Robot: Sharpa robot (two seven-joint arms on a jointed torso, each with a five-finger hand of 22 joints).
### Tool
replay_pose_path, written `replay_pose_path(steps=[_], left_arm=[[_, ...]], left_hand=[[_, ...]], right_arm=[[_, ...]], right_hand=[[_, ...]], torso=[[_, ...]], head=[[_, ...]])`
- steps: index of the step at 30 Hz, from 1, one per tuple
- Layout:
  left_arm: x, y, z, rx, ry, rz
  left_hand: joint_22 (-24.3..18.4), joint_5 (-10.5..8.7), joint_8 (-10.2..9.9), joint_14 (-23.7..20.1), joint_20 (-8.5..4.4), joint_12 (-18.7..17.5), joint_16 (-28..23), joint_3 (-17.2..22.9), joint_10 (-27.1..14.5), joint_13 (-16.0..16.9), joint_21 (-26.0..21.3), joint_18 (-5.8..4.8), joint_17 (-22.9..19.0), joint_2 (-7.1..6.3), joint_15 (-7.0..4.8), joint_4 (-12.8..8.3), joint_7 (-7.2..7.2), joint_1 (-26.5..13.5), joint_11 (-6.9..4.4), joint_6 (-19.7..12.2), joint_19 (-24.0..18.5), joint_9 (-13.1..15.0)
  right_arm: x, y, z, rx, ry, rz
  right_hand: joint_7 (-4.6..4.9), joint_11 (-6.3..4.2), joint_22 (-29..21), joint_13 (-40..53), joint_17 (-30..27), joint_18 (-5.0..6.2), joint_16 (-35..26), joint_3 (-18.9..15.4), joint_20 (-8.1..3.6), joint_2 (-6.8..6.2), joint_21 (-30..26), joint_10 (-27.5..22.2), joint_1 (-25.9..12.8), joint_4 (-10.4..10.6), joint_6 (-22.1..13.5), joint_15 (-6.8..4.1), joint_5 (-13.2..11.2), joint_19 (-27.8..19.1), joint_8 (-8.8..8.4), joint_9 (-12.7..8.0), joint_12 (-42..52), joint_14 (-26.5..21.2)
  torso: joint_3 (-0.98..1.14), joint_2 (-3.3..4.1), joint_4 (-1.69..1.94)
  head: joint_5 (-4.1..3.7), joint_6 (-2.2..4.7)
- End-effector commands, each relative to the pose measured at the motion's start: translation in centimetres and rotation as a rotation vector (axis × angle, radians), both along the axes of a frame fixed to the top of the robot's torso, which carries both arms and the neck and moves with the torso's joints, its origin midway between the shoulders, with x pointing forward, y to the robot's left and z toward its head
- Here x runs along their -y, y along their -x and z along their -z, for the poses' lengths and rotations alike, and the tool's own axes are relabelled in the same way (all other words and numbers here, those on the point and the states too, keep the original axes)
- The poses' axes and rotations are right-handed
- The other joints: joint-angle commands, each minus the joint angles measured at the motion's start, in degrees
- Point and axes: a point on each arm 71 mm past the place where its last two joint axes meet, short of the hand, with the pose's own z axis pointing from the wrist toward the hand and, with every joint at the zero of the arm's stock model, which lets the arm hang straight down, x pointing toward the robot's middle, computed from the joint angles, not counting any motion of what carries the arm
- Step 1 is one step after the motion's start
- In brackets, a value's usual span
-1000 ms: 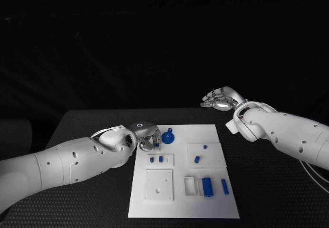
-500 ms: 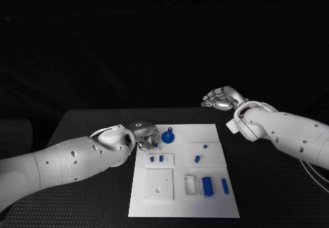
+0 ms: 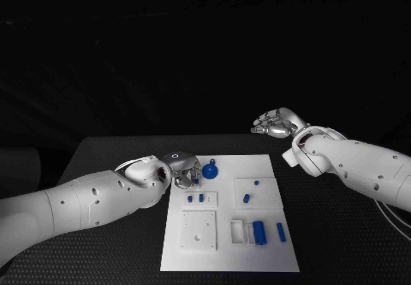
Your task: Assemble the parts on the task board
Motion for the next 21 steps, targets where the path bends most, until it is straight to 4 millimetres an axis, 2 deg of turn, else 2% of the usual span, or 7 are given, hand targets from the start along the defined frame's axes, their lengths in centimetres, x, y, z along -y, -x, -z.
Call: replay_pose_path(steps=[1, 9, 21], left_arm=[[0.31, 0.06, 0.1, -0.016, -0.001, 0.007], [-0.19, -0.14, 0.21, -0.015, -0.007, -0.007], [0.25, -0.03, 0.35, -0.022, -0.008, 0.002]], left_hand=[[0.41, -0.22, 0.17, 0.39, -2.32, -0.31, -0.23, 0.08, -0.02, -0.06, -0.24, 1.44, -0.09, -0.08, -0.13, 0.25, -0.09, -0.68, 0.05, 0.37, 0.12, 0.0], [0.42, -0.23, 0.15, 0.4, -2.34, -0.35, -0.25, 0.1, -0.03, -0.08, -0.25, 1.43, -0.1, -0.09, -0.12, 0.27, -0.09, -0.68, 0.05, 0.35, 0.12, -0.03], [0.43, -0.22, 0.13, 0.39, -2.36, -0.4, -0.29, 0.16, -0.03, -0.1, -0.27, 1.43, -0.11, -0.1, -0.12, 0.24, -0.09, -0.6, 0.05, 0.33, 0.11, -0.06]], right_arm=[[-0.21, 0.05, 0.02, 0.002, 0.002, -0.019], [-0.13, 0.05, 0.03, 0.002, 0.003, -0.018], [-0.23, 0.05, 0.04, 0.002, 0.002, -0.02]], right_hand=[[-0.13, -0.14, 0.07, 0.0, -0.08, -0.75, 0.23, -0.43, -0.06, 0.36, -0.2, 0.33, -0.17, -0.04, 0.13, 0.03, 0.22, 0.37, 0.36, -0.1, -0.32, 0.37], [-0.13, -0.14, 0.1, 0.0, -0.11, -0.75, 0.23, -0.43, -0.06, 0.36, -0.24, 0.36, -0.18, -0.04, 0.13, 0.02, 0.22, 0.39, 0.37, -0.13, -0.37, 0.37], [-0.13, -0.14, 0.13, 0.0, -0.13, -0.74, 0.23, -0.43, -0.06, 0.37, -0.3, 0.38, -0.18, -0.05, 0.13, 0.02, 0.22, 0.4, 0.38, -0.16, -0.43, 0.37]], torso=[[-0.01, 0.0, 0.01], [-0.01, 0.0, 0.0], [-0.04, 0.01, 0.02]], head=[[0.03, -0.04], [-0.02, -0.09], [0.0, -0.17]])
